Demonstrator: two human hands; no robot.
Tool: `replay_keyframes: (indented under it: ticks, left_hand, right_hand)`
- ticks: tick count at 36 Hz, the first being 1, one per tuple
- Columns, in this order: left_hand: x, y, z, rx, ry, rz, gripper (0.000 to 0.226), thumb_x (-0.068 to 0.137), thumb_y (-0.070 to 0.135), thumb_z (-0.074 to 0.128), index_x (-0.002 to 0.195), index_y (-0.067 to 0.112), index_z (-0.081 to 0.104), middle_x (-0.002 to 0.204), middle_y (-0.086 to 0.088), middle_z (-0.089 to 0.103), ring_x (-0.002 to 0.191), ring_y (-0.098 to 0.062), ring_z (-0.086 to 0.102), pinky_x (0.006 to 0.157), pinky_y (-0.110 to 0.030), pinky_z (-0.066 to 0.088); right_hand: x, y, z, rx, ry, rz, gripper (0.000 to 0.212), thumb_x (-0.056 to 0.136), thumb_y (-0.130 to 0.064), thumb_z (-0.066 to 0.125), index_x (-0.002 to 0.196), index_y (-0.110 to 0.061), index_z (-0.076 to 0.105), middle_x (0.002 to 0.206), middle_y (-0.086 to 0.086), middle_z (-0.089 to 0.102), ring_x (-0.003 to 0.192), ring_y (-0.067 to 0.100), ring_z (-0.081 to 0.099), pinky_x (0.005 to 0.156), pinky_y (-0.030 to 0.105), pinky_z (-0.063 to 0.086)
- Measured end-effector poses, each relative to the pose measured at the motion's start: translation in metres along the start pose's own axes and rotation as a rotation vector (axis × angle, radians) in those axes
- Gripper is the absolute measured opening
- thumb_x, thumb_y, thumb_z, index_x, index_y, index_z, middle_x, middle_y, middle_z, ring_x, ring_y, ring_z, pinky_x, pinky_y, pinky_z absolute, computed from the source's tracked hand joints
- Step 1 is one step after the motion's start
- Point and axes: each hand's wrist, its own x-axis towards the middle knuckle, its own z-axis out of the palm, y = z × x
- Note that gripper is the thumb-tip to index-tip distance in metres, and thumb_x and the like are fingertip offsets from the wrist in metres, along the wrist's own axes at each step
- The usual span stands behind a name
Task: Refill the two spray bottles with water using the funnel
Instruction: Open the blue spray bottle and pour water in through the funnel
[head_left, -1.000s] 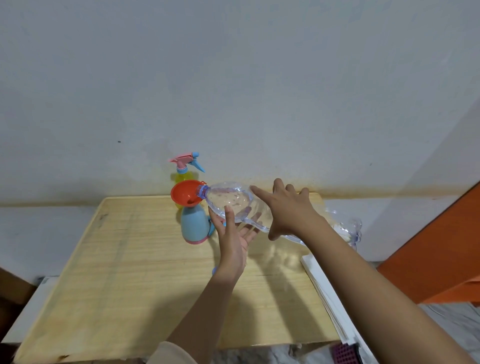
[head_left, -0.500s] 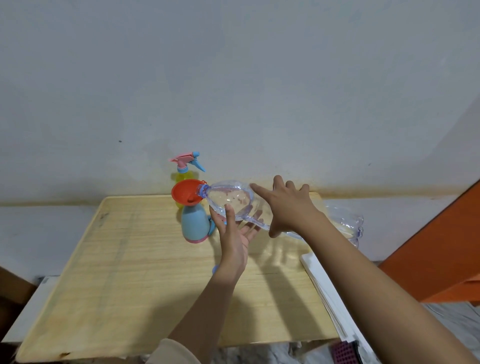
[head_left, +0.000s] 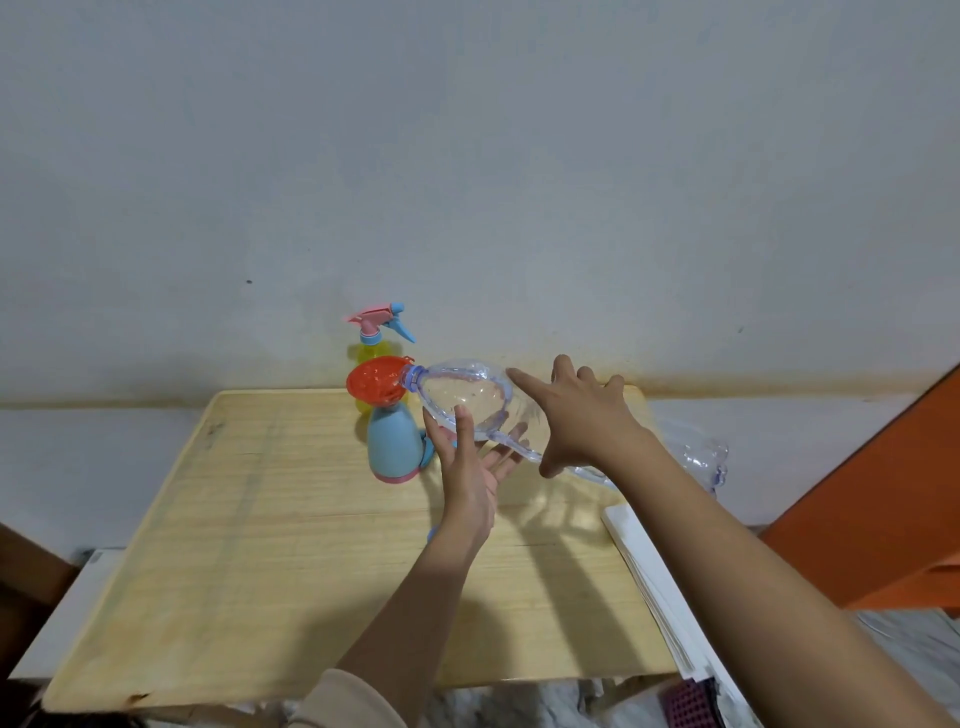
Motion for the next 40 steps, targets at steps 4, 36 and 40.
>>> replay_keyframes:
  ticks: [4,36,40]
  left_hand:
    - [-0.001,0.000,-0.004,0.044,0.004,-0.007,0.063,0.095,0.041,0.047,0.144,0.046,0.009,0.105,-0.002,0.066,0.091,-0.032,0.071,0.093,-0.051,0.050]
    - [-0.015,0.011,0.058,0.849,-0.388,0.316,0.086,0.077,0.033,0.077,0.136,0.060,0.021,0.119,0.009,0.045,0.116,-0.011,0.050,0.099,-0.027,0.043]
    - [-0.011,0.005,0.064,0.878,-0.381,0.314,0.087,0.077,0.032,0.078,0.127,0.072,0.018,0.121,0.016,0.042,0.124,-0.010,0.045,0.104,-0.035,0.041]
  right_hand:
    - [-0.002,0.001,0.009,0.081,-0.010,0.006,0.113,0.059,-0.035,0.079,0.145,-0.040,0.007,0.129,0.009,0.030,0.116,0.031,0.041,0.092,0.047,0.036]
    - [-0.021,0.033,0.113,1.160,0.511,0.163,0.115,0.058,-0.024,0.090,0.147,-0.025,0.018,0.126,-0.011,0.038,0.117,0.013,0.047,0.092,0.026,0.038]
    - [-0.012,0.037,0.109,1.147,0.555,0.162,0.110,0.057,-0.025,0.090,0.144,-0.022,0.023,0.128,-0.013,0.042,0.121,0.010,0.045,0.096,0.026,0.037]
